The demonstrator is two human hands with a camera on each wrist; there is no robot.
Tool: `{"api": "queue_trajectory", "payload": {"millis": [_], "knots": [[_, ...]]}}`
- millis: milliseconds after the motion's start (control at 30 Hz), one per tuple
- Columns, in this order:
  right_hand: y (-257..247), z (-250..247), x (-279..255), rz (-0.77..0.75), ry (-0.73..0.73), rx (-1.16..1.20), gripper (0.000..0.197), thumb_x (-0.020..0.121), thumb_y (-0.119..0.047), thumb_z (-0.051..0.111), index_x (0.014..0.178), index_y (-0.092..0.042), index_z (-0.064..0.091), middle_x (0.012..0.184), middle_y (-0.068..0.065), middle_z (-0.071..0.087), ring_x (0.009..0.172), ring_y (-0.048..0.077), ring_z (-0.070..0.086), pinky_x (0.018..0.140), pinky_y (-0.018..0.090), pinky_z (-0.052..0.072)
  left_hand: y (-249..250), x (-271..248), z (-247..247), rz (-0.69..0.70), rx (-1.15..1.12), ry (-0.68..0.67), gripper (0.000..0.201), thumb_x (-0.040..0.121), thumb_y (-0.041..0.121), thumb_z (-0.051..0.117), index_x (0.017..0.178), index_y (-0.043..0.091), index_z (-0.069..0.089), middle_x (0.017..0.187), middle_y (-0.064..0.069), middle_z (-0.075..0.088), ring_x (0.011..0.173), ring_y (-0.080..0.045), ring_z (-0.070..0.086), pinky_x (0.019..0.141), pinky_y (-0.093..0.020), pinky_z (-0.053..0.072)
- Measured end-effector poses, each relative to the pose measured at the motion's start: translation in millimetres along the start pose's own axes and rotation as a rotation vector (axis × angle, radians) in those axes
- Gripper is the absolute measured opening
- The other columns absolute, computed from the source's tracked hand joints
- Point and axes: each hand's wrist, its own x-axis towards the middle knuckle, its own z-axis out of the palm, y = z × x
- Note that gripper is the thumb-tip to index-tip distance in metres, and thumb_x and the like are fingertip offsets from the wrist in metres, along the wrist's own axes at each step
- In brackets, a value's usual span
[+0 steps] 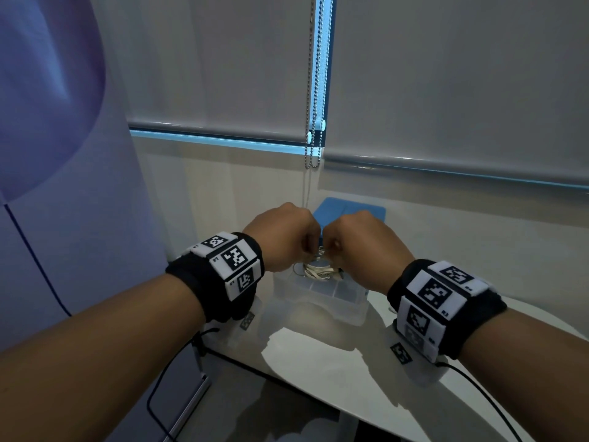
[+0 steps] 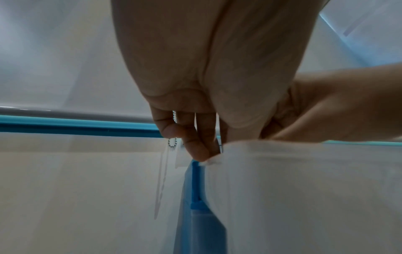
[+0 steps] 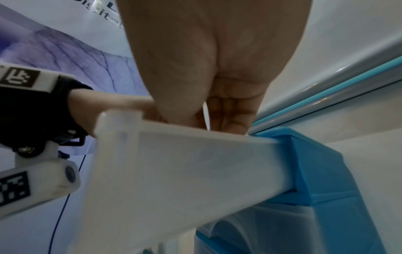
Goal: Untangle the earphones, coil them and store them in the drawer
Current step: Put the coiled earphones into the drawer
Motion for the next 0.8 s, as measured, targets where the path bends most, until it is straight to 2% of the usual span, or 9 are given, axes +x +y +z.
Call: {"api": "queue_trajectory", "payload": {"millis": [67,133,233,333,400,467,600,700,800], "knots": [[3,-3,-2,-0.064,0.005,0.084,0.013,0.092,-0.019,0.065,0.085,-0.023,0.075,0.075,-0.001,0.063,0.073,0.021,0.06,0.06,0.03,0.041,-1,1,1,0.004,-0.008,0.002,0.009,0.086,0.02,0.079,0.089,0.029,0.08,0.088,0.003,0.075,0.08,-0.018,0.069,0.073,-0.035,0.058],[5,-7,-5,-0.155,-0.019,0.135,0.012,0.092,-0.032,0.068,0.088,-0.026,0.077,0.072,-0.011,0.055,0.069,0.01,0.054,0.063,0.028,0.041,-3,3,0,0.014,-0.028,0.003,0.008,0.087,0.02,0.078,0.09,0.027,0.08,0.085,0.005,0.074,0.077,-0.016,0.068,0.072,-0.035,0.057],[8,-13,-8,-0.258,-0.083,0.169,0.014,0.09,-0.037,0.072,0.097,-0.027,0.08,0.071,-0.015,0.053,0.066,0.003,0.049,0.061,0.02,0.035,-8,3,-4,0.061,-0.041,0.017,0.004,0.088,0.02,0.077,0.087,0.023,0.079,0.078,0.013,0.068,0.071,-0.003,0.06,0.068,-0.024,0.048],[10,-14,-9,-0.331,-0.173,0.082,0.011,0.091,-0.03,0.073,0.096,-0.025,0.081,0.08,-0.01,0.067,0.071,0.008,0.057,0.064,0.016,0.04,-11,2,-5,0.078,-0.05,0.006,0.004,0.087,0.021,0.078,0.091,0.022,0.08,0.085,0.011,0.073,0.074,-0.003,0.061,0.069,-0.021,0.046],[8,-11,-9,-0.339,-0.213,0.019,0.013,0.093,-0.026,0.069,0.095,-0.024,0.081,0.089,-0.006,0.072,0.079,0.012,0.063,0.073,0.024,0.05,-10,1,-4,0.099,-0.026,-0.014,0.007,0.088,0.023,0.078,0.095,0.022,0.08,0.089,0.01,0.074,0.076,-0.003,0.059,0.069,-0.018,0.043],[7,-10,-6,-0.342,-0.22,-0.058,0.017,0.094,-0.023,0.063,0.088,-0.021,0.079,0.09,0.001,0.07,0.082,0.021,0.065,0.075,0.037,0.055,-11,0,-2,0.118,0.002,-0.01,0.01,0.088,0.023,0.077,0.098,0.022,0.077,0.092,0.011,0.071,0.074,0.0,0.055,0.067,-0.015,0.04],[4,-9,1,-0.314,-0.237,-0.168,0.022,0.095,-0.023,0.057,0.083,-0.014,0.073,0.087,0.008,0.067,0.08,0.028,0.065,0.071,0.042,0.057,-13,-3,1,0.112,-0.02,0.023,0.014,0.09,0.021,0.073,0.103,0.027,0.07,0.097,0.012,0.069,0.078,0.001,0.051,0.064,-0.007,0.033],[3,-8,6,-0.259,-0.23,-0.192,0.017,0.094,-0.023,0.059,0.087,-0.014,0.073,0.091,0.006,0.067,0.082,0.026,0.067,0.071,0.04,0.057,-13,-6,2,0.091,-0.028,0.033,0.019,0.092,0.022,0.07,0.11,0.026,0.065,0.102,0.012,0.057,0.087,-0.006,0.051,0.067,-0.011,0.034],[5,-9,11,-0.215,-0.219,-0.168,0.011,0.093,-0.019,0.062,0.083,-0.015,0.064,0.096,0.004,0.065,0.087,0.024,0.066,0.069,0.036,0.052,-16,-6,4,0.067,-0.025,0.043,0.035,0.092,0.025,0.072,0.125,0.025,0.06,0.117,0.006,0.051,0.096,-0.014,0.057,0.077,-0.022,0.045]]}}
